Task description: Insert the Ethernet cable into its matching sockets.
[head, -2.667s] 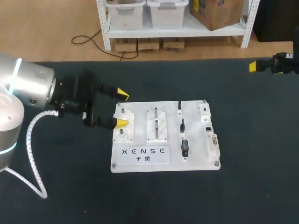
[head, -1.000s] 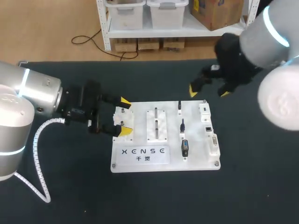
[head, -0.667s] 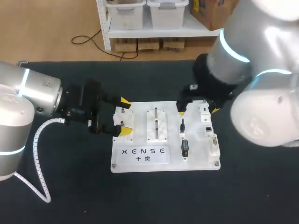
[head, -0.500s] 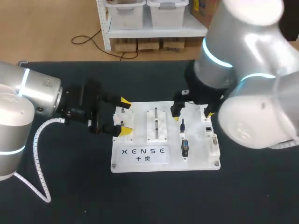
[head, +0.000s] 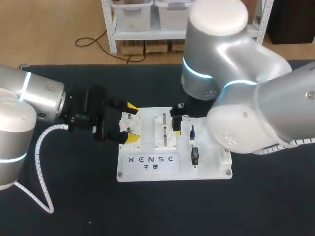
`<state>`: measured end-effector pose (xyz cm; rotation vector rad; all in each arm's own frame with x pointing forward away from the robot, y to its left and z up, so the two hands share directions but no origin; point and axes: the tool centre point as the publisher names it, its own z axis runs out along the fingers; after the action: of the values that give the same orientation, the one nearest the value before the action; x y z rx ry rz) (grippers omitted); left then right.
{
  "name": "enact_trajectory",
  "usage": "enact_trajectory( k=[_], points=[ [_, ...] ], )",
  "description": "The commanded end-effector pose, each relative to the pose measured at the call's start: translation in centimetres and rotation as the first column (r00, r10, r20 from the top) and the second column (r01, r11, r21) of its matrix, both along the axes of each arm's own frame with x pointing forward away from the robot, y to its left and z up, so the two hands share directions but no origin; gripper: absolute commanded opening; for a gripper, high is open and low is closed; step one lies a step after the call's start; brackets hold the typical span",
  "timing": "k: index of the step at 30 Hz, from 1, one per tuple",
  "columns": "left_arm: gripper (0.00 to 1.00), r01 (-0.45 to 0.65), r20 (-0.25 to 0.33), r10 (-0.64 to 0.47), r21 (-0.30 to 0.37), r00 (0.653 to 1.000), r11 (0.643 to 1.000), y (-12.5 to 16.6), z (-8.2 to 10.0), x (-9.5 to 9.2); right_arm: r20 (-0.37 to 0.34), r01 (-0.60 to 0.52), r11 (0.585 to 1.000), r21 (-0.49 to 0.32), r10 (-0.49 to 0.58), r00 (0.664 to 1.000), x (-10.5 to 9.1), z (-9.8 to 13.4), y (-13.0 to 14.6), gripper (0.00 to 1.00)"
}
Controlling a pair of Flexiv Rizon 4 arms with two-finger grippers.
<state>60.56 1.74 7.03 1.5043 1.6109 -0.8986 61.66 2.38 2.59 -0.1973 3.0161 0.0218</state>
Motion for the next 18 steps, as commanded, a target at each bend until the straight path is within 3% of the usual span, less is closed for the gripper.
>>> enact_trajectory(
  k=[1, 9, 12, 18],
  points=[
    [1.0, 0.0, 0.003, 0.0, -0.005, 1.0, 1.0, 0.08, -0.13, -0.02, -0.004, 0.003, 1.0, -0.014, -0.003, 1.0, 0.0, -0.03, 0.42, 0.42],
    [1.0, 0.0, 0.003, 0.0, -0.005, 1.0, 1.0, 0.08, -0.13, -0.02, -0.021, -0.006, 1.0, -0.017, 0.006, 1.0, -0.32, -0.38, 0.57, 0.15],
    [1.0, 0.0, 0.003, 0.0, -0.005, 1.0, 1.0, 0.08, -0.13, -0.02, -0.022, -0.006, 1.0, -0.014, 0.005, 1.0, -0.2, -0.54, 0.55, 0.0],
    [1.0, 0.0, 0.003, 0.0, -0.005, 1.0, 1.0, 0.08, -0.13, -0.02, -0.016, -0.018, 1.0, -0.002, 0.018, 1.0, -0.14, -0.19, 0.57, 0.0]
  ],
)
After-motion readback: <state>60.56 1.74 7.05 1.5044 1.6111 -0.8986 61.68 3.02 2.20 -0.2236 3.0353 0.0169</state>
